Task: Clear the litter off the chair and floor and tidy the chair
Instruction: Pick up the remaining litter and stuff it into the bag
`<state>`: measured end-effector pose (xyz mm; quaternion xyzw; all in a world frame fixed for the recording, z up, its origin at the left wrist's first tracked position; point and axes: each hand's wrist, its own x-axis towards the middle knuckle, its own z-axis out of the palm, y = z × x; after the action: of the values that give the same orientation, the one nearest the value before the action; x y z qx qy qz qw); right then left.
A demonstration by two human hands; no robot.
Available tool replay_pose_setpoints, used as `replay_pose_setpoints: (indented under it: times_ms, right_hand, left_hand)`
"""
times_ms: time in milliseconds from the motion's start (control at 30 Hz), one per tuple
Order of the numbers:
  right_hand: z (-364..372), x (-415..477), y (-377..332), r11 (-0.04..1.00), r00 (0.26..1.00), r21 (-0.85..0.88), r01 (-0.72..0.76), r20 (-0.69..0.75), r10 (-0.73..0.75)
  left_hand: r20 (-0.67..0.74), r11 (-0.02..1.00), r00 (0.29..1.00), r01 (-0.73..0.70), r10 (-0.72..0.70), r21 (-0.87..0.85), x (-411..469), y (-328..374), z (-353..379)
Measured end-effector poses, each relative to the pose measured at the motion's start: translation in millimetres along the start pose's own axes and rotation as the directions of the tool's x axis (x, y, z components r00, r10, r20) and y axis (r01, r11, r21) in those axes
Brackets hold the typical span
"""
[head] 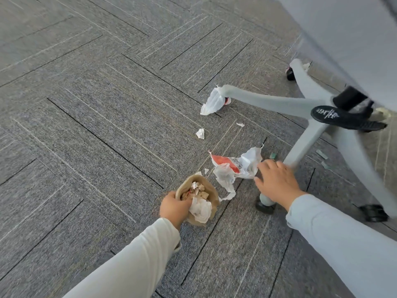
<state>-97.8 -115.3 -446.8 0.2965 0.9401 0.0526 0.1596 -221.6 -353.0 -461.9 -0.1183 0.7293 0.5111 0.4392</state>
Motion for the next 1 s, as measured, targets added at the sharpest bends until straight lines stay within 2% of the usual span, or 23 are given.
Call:
replay_pose_setpoints:
  times_ms: [133,267,333,433,533,667,700,733,767,800,833,867,1000]
  right_hand:
    - [6.4,16.1,-19.8,0.983,0.983,0.182,-0.010,0.181,-0.023]
    - [10.3,34.7,-30.9,0.947,0.931,0.312,-0.070,0.360,-0.050]
    - [15.7,35.5,-42.2,0.926,0.918,0.370,-0.078,0.389,-0.078]
    - [22.5,29.2,-61.4,0.888,0.960,0.455,-0.070,0.274,-0.065]
    - [25.3,22.5,-80.8,0.887,0.985,0.462,0.002,0.154,-0.083]
    - [17.9,16.8,-91.3,0.863,0.982,0.504,0.034,0.144,-0.122]
    - [14.6,17.1,-92.0,0.826,0.992,0.564,0.005,0.104,-0.078]
    - [8.6,18.4,-93.4,0.745,0.999,0.666,-0.033,0.049,0.001]
    - [-1.5,19.9,-96.8,0.621,0.996,0.782,-0.058,0.002,0.091]
    - [-13.2,22.2,-101.9,0.479,0.986,0.876,-0.051,-0.033,0.165]
    - [-26.1,24.6,-107.5,0.379,0.977,0.926,-0.006,-0.075,0.200]
    - [-37.3,26.3,-114.2,0.350,0.974,0.936,0.049,-0.122,0.190]
    - [-62.9,10.4,-149.6,0.475,0.964,0.841,0.260,-0.253,-0.080]
  left_hand:
    - [0.001,1.000,1.000,0.005,-0.005,-0.008,5.6,3.7,-6.4]
    - [0.019,1.000,1.000,0.005,-0.005,0.018,10.3,1.0,-12.4]
    - [-0.009,1.000,1.000,-0.002,0.002,0.023,11.8,-0.4,-15.1]
    - [-0.108,1.000,0.994,-0.023,0.025,0.020,16.3,-0.6,-20.3]
    - [-0.152,0.999,0.988,-0.027,0.022,-0.032,16.6,0.6,-23.4]
    - [-0.116,0.998,0.993,-0.015,0.008,-0.061,16.4,1.4,-25.5]
    - [-0.111,0.998,0.994,-0.013,0.006,-0.064,17.4,1.1,-26.7]
    - [-0.100,0.998,0.995,-0.011,0.005,-0.067,18.3,1.0,-27.7]
    - [-0.082,0.997,0.997,-0.007,0.000,-0.074,19.2,1.2,-28.3]
    - [-0.059,0.996,0.998,0.004,-0.010,-0.088,19.4,1.8,-28.7]
    - [-0.037,0.994,0.999,0.018,-0.022,-0.110,19.1,2.6,-28.1]
    - [-0.021,0.990,0.999,0.029,-0.032,-0.137,19.0,3.0,-27.3]
    - [0.083,0.954,0.996,0.011,0.015,-0.299,17.3,7.8,-27.0]
